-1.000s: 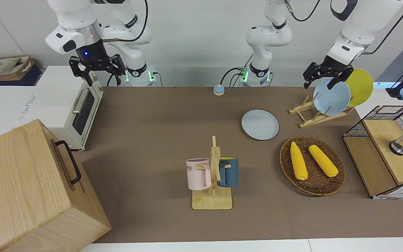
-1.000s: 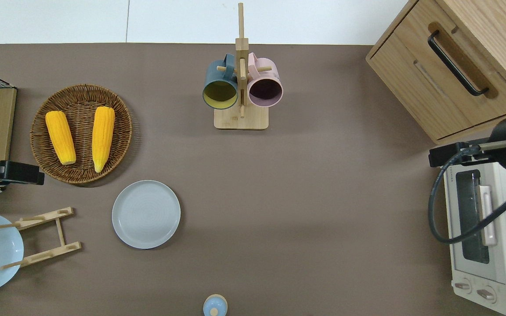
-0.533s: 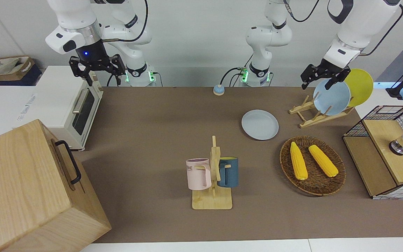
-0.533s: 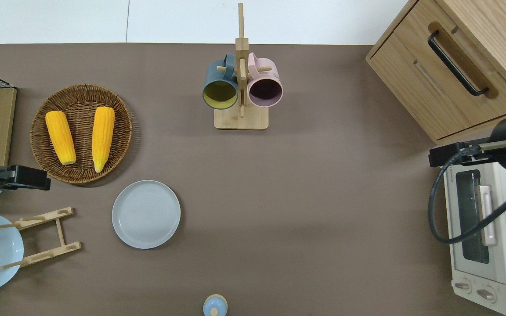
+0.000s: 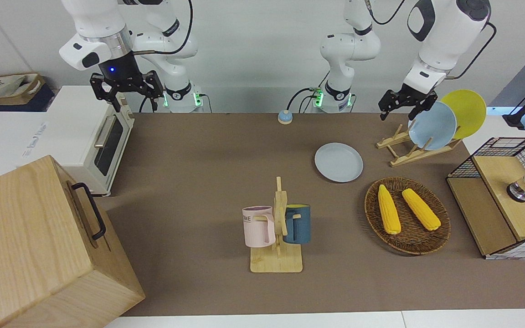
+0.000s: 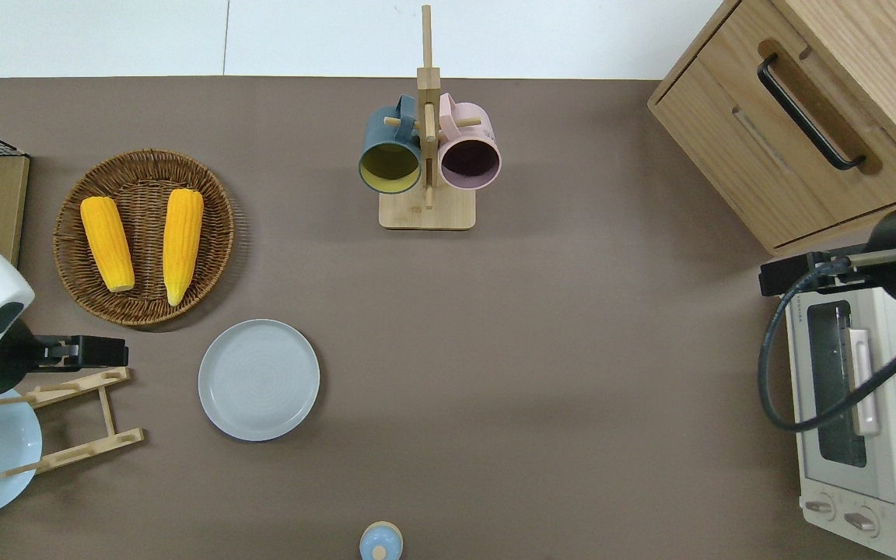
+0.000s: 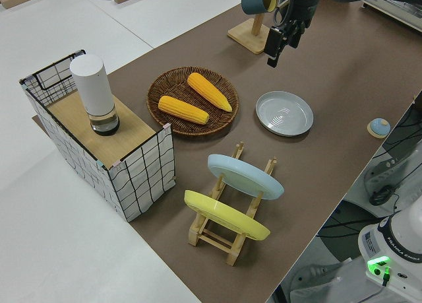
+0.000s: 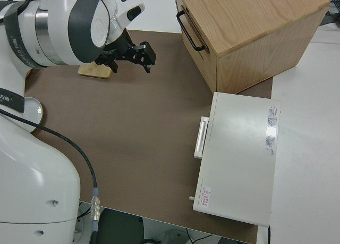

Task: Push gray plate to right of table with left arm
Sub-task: 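Move the left gripper toward the gray plate's edge nearest the arm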

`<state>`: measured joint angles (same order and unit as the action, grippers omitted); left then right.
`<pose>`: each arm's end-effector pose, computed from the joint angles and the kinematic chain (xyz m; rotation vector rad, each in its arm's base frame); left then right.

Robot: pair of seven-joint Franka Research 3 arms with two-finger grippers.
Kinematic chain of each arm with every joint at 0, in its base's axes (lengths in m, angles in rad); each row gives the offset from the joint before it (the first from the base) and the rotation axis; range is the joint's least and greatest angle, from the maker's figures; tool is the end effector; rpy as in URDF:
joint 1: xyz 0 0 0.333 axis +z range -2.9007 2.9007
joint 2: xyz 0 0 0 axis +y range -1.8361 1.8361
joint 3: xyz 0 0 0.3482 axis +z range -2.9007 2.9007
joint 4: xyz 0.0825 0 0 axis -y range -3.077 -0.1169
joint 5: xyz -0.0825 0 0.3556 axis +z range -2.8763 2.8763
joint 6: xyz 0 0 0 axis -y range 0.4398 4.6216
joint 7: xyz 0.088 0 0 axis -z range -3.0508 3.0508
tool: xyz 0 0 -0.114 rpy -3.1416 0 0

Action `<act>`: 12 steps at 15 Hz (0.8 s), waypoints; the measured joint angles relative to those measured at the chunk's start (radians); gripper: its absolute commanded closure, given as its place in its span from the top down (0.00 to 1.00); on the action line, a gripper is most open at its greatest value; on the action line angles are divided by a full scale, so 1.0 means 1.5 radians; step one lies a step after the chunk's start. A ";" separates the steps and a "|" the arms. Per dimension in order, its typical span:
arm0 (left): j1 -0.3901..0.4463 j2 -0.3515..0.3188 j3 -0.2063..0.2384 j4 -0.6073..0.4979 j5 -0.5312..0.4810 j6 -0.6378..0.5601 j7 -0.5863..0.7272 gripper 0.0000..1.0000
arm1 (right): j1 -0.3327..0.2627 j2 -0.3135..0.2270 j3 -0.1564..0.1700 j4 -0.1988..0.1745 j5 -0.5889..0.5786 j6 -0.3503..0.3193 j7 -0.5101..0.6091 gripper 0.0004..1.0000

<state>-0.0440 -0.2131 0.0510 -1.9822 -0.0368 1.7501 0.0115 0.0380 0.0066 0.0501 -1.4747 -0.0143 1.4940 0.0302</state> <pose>0.4578 0.0019 0.5859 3.0944 0.0018 -0.0292 0.5192 0.0440 0.6817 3.1271 0.0887 0.0211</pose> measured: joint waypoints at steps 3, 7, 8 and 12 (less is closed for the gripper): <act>-0.001 0.000 -0.001 -0.062 0.000 0.071 -0.002 0.99 | 0.000 0.000 0.000 0.000 0.000 0.000 0.000 0.98; -0.001 0.004 -0.004 -0.145 0.000 0.165 -0.003 0.99 | 0.000 0.000 0.000 0.000 0.000 0.000 0.000 0.98; -0.001 0.007 -0.004 -0.163 0.000 0.184 -0.004 0.99 | 0.000 0.000 0.000 0.000 0.000 0.000 0.000 0.98; -0.001 0.023 -0.004 -0.226 0.000 0.252 -0.004 0.99 | 0.000 0.000 0.000 0.000 0.000 0.000 0.000 0.98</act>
<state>-0.0452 -0.1793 0.0452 -2.3209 -0.0368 2.1286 0.0056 0.0380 0.0066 0.0501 -1.4747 -0.0143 1.4939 0.0302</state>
